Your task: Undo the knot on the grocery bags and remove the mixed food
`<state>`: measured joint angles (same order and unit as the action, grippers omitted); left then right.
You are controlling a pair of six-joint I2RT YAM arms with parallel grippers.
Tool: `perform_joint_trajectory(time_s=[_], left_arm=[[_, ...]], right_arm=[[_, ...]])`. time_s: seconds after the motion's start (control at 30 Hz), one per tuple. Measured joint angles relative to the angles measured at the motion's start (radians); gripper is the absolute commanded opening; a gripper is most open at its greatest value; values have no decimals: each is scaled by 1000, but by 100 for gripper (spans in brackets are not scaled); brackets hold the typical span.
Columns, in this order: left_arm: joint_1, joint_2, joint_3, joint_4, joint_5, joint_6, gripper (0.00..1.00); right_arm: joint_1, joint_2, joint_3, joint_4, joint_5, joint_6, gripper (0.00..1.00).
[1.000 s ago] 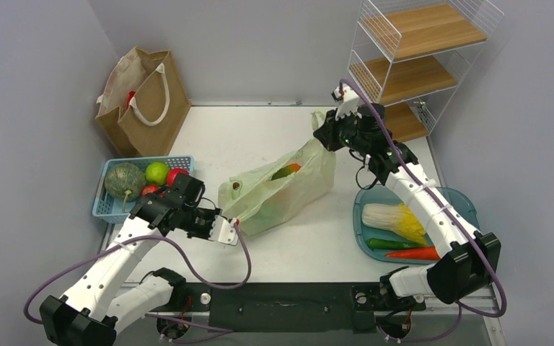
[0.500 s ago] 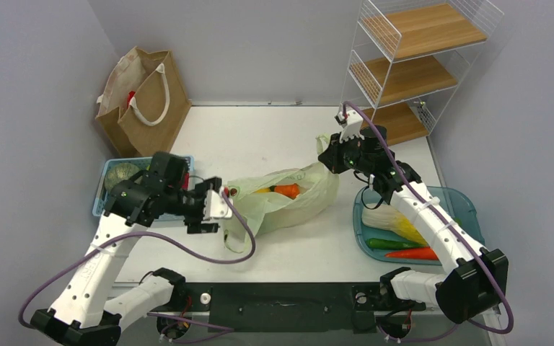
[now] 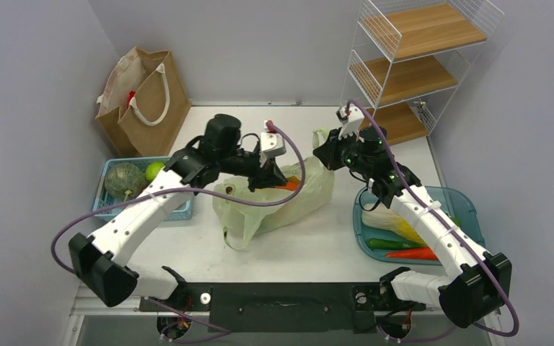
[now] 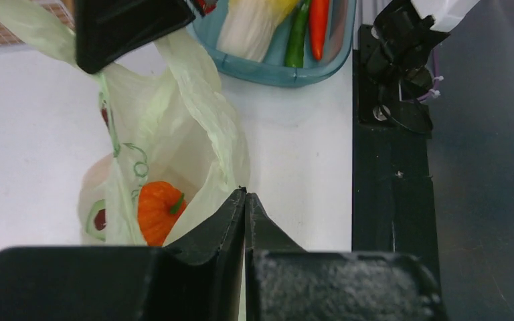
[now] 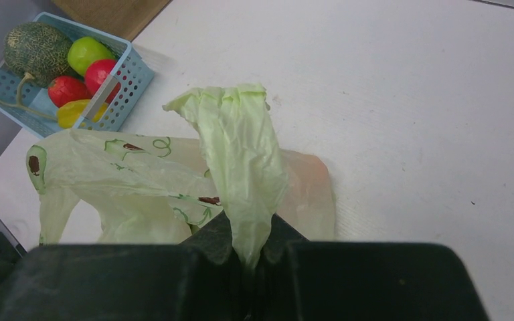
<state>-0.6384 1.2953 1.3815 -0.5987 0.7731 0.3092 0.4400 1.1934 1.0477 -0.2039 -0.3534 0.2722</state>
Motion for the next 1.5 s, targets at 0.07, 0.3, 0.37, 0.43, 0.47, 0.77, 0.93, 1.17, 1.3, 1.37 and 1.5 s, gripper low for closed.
perform_joint_trajectory(time_s=[0.07,0.3,0.37,0.43,0.47,0.77,0.93,1.17,1.3,1.37,1.5], left_arm=[[-23,76,-13,34,-5,-26,0],[30,266,-77,119,-174,-68,0],[67,294,-96,127,-268,-40,7],[105,313,-129,149,-358,1,18],[122,315,-150,155,-388,23,29],[195,261,-296,-124,-266,551,51],[191,248,-342,-378,-200,833,55],[225,126,-318,-372,-111,742,72],[199,-67,-348,-127,-113,549,76],[161,-151,-390,11,-135,464,73],[76,-183,-426,163,-180,359,54]], right_arm=[[-1,0,-2,4,6,10,0],[-19,-19,-15,-2,15,13,0],[-30,-35,-27,-19,16,13,0],[-45,-56,-39,-42,16,13,0],[-53,-66,-45,-51,16,13,0],[-124,-130,-131,-142,40,-34,0],[-125,-66,-169,-188,43,-97,51],[-118,-111,-102,-225,14,-206,70],[-50,-193,2,-236,21,-299,69],[27,-223,41,-223,29,-352,66],[156,-233,50,-193,51,-444,36]])
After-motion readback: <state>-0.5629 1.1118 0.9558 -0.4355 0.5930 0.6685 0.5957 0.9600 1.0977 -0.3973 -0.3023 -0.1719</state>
